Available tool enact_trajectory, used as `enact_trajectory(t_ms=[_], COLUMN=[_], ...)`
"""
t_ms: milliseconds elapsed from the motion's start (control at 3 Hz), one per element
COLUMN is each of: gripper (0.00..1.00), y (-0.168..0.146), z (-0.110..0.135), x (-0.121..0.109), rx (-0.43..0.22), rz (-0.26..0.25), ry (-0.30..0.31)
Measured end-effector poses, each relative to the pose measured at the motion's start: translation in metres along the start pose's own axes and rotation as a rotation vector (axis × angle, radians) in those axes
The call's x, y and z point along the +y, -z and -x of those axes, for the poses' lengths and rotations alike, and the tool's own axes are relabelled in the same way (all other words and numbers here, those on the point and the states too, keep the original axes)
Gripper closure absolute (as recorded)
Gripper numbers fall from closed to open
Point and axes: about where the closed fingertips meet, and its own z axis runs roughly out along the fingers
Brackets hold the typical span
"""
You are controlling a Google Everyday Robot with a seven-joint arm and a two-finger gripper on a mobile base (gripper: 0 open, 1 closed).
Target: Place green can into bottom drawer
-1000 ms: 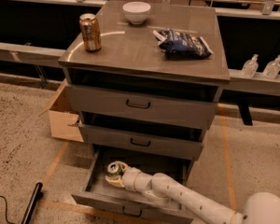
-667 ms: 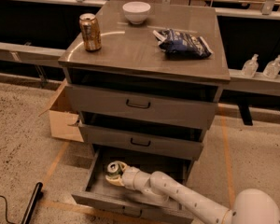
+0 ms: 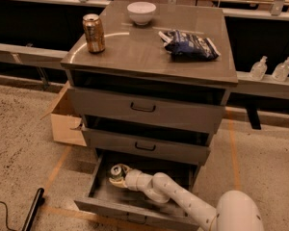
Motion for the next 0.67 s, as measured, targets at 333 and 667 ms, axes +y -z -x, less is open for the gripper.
enact_trajectory(t_ms=[333, 667], gripper=[1.0, 1.0], y=[-0.014, -0.023], z=[-0.023, -0.042], x=[-0.009, -0.02], rx=[-0.008, -0.013], rz=[0.02, 0.023], ry=[-0.014, -0.028])
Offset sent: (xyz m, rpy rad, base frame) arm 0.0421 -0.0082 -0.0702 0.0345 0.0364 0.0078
